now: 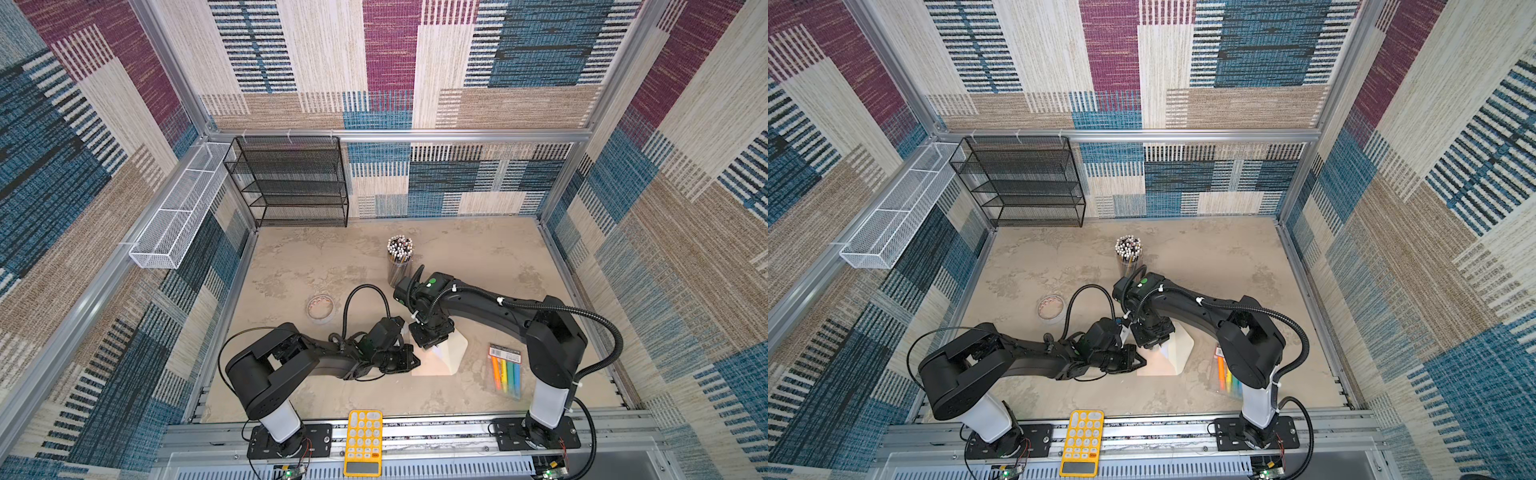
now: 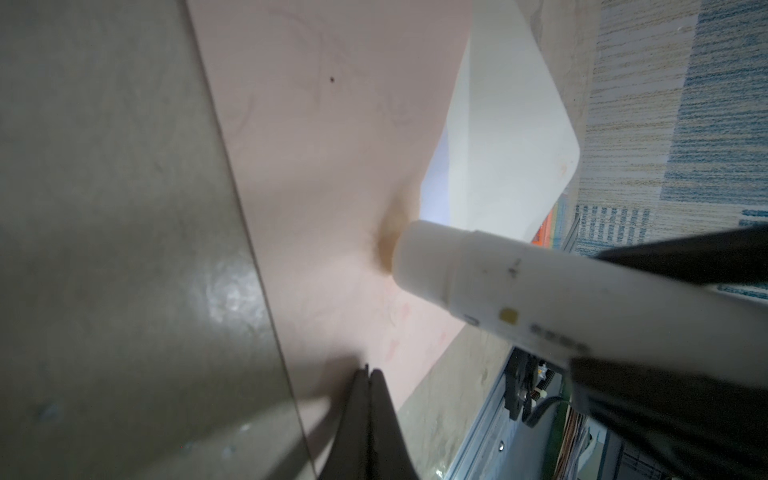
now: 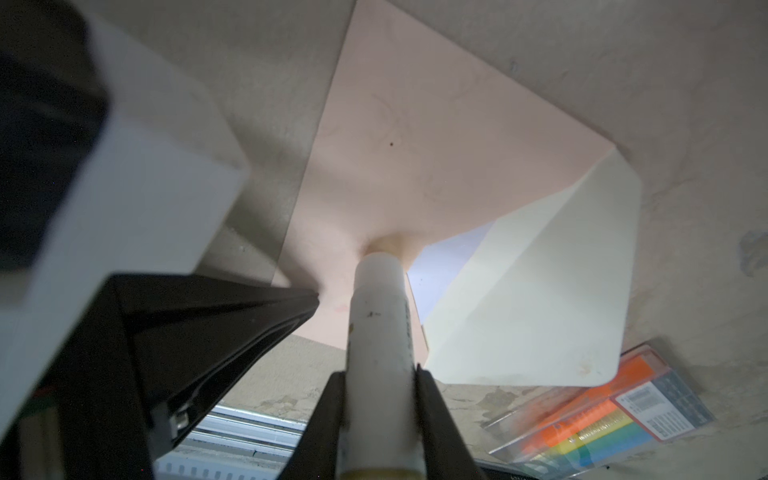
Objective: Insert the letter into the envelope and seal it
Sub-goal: 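Lower the glue stick onto the envelope while the left gripper moves there, then rub the glue stick on the envelope while the left gripper presses it down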
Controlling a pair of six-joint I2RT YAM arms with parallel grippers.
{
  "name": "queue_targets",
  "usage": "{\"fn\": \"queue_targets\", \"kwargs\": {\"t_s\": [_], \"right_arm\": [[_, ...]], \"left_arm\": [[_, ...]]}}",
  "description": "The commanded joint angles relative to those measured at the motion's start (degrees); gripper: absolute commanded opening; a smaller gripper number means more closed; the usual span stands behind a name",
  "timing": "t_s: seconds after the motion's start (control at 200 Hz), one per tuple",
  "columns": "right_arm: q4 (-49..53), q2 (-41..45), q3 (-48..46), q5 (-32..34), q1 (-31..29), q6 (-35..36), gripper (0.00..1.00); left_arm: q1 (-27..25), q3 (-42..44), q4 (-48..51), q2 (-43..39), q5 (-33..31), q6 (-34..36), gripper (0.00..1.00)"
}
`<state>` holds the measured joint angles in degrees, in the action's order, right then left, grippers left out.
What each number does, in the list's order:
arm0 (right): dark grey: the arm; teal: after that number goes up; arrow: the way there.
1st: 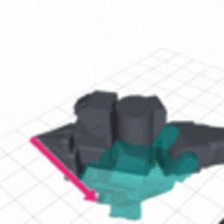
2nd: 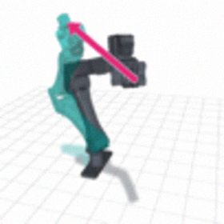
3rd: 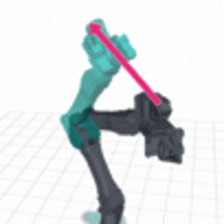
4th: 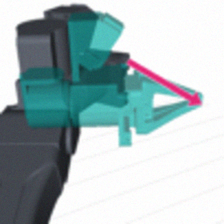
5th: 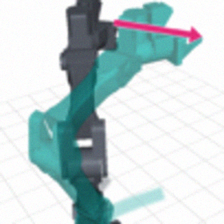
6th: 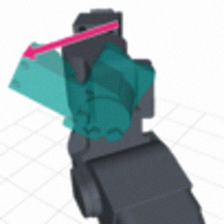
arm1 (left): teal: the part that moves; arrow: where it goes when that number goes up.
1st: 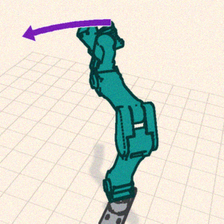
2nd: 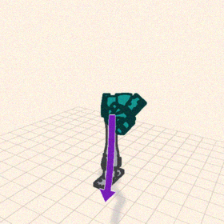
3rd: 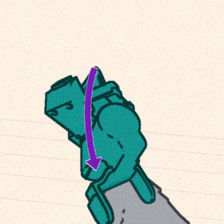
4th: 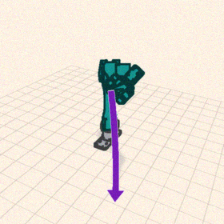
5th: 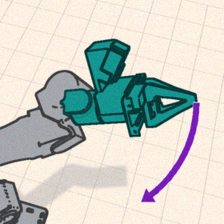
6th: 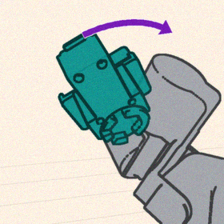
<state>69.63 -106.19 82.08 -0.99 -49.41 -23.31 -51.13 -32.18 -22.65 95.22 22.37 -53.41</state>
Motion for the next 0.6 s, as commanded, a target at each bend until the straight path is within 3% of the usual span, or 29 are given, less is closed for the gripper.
{"fn": "queue_targets", "kwargs": {"t_s": [0.0, 0.596], "right_arm": [[-0.68, -0.88, -0.34, -0.02, 0.27, 0.2, 0.0], [-4.48, -4.03, -1.22, 2.62, 1.07, -0.17, 0.0]], "left_arm": [[-0.05, -0.08, 3.39, 0.36, -0.68, 0.5, 0.0], [-0.1, 0.19, 2.97, 1.33, -0.06, 0.41, 0.0]]}}
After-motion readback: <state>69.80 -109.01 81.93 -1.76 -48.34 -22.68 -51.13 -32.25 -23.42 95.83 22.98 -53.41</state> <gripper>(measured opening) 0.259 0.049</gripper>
